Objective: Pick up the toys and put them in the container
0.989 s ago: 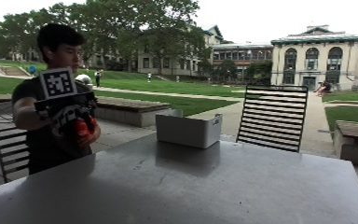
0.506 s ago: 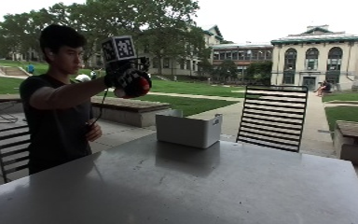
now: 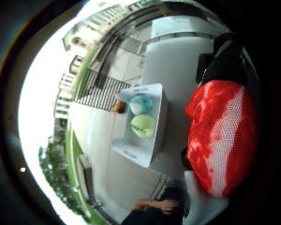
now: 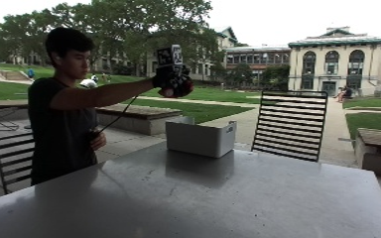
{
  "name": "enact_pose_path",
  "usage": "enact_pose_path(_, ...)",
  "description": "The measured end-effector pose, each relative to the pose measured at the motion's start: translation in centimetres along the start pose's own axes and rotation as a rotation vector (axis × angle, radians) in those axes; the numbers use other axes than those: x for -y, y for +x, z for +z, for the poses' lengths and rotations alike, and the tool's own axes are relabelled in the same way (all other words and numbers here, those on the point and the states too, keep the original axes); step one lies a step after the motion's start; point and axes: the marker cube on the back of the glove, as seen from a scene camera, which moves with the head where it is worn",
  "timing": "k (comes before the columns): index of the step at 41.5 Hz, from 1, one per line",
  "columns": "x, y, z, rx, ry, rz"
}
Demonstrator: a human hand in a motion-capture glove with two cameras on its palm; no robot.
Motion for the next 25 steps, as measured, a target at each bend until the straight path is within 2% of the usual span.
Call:
enact_pose_path(4,0.2,-2.9,0.6,0.026,0.008,-0.071)
enact_pose_path(10,1.5,-4.3,1.6,0.132,0.021,-0.325)
enact_pose_path(15,0.9,-8.7,3.3,0.143,0.015,-0.309)
enact_pose_path(20,-0.7,-13.9,4.4,0.254,-0.035,-0.332)
enact_pose_path(25,-2.0,-15.5,6.1,0.162,-0.017,-0.515)
